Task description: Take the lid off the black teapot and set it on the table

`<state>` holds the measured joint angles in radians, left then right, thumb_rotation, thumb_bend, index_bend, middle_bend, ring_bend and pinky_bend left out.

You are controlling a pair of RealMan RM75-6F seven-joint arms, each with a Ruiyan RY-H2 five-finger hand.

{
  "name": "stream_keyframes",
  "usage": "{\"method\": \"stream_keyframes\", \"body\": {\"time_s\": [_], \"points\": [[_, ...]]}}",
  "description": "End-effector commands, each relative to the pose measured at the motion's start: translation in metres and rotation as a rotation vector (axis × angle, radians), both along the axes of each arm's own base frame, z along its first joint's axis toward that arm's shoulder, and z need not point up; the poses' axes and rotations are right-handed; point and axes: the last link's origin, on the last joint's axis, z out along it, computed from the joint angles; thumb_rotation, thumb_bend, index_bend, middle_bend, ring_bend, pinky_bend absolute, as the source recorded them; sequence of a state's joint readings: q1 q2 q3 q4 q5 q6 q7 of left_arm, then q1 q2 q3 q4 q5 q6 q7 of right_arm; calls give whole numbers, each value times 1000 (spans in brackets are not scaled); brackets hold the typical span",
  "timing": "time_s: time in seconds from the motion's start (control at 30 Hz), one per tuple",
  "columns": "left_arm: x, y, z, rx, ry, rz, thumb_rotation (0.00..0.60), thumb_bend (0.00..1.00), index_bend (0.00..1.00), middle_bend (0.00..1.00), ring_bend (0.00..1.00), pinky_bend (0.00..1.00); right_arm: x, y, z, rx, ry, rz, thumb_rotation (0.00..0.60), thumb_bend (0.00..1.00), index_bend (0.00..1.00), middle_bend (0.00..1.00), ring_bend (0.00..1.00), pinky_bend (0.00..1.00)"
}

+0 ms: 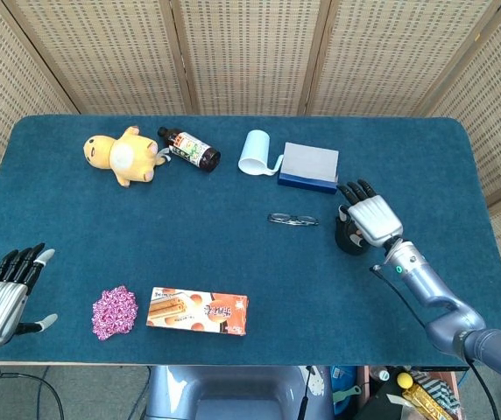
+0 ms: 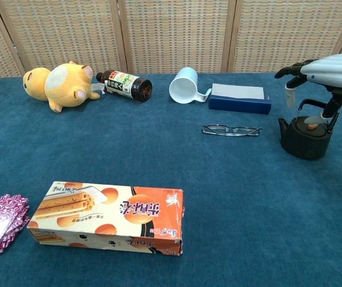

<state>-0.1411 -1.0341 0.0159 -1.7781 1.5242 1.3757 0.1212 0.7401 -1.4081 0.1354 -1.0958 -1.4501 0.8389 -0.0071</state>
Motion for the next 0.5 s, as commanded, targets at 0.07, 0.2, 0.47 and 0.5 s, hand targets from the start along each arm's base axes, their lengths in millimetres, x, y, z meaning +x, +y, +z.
{"method": "stream_keyframes", "body": {"time_s": [0.07,0.2,0.47,0.5], "points": [[0,1,0,1,1,1,600,110,0,0,0,0,-7,-2,-4,18,13,-2,600,430,481,143,0,79],[0,1,-1,1,4,3,600,110,0,0,0,0,-13,-3,-6,25,18,-6,600,446,500,148,0,80],[0,2,-3,-3,9,7,600,110,0,0,0,0,-16,-4,-6,30,9,-1,600,488,528,153,0,80],[0,2,-3,-3,9,6,600,110,0,0,0,0,-16,-5,-6,30,10,0,600,492,528,153,0,80]]}}
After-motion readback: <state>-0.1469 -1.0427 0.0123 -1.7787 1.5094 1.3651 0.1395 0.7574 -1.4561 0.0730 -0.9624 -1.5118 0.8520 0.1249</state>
